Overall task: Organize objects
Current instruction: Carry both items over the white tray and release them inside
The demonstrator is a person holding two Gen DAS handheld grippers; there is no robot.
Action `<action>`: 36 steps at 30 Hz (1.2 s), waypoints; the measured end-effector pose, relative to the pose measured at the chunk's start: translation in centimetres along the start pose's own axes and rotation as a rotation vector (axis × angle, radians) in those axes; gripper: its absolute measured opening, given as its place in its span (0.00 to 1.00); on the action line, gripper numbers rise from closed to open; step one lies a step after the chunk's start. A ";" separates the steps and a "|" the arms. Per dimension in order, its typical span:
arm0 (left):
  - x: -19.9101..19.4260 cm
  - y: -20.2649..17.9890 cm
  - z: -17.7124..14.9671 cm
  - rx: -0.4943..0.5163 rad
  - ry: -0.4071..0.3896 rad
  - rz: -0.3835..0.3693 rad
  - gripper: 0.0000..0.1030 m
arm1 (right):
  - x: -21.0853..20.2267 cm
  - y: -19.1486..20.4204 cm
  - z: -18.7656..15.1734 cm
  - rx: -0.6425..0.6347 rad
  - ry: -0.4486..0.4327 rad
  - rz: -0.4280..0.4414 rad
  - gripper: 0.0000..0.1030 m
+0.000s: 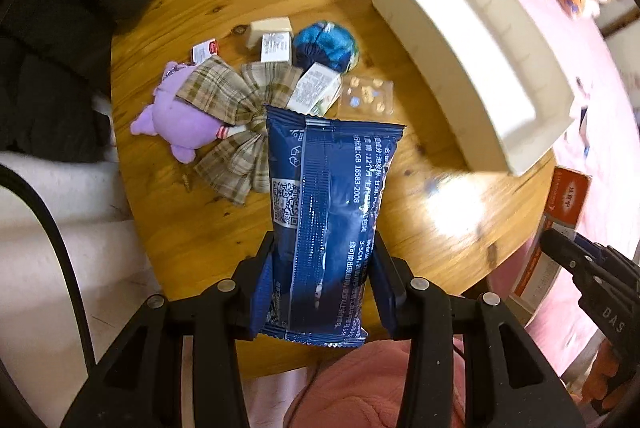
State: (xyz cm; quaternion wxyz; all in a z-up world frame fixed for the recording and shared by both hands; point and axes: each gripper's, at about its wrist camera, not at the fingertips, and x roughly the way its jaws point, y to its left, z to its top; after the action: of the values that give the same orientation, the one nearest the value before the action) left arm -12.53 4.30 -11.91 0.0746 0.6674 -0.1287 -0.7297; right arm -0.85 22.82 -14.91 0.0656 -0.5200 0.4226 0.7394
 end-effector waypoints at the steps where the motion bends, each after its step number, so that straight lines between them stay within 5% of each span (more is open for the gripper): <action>1: -0.1 -0.2 -0.2 -0.024 -0.013 -0.014 0.45 | -0.2 -0.2 0.4 0.026 0.003 -0.021 0.25; 9: -0.8 -2.9 -1.4 -0.107 -0.086 -0.098 0.45 | -1.2 -2.4 3.9 -0.034 0.024 -0.060 0.25; 26: -1.7 -11.1 2.9 -0.161 -0.279 -0.213 0.45 | -3.2 -8.4 10.9 -0.193 0.009 -0.114 0.25; 33: -1.0 -13.3 4.5 -0.183 -0.286 -0.234 0.45 | -3.1 -9.5 13.3 -0.249 0.010 -0.121 0.25; 36: -0.6 -14.0 5.1 -0.187 -0.272 -0.236 0.45 | -3.5 -11.0 14.2 -0.391 0.054 -0.203 0.25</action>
State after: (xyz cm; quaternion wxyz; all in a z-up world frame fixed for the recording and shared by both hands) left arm -16.70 18.28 -14.95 0.0325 0.5634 0.0098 -0.8255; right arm -3.45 40.87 -16.69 0.0264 -0.5822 0.2180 0.7828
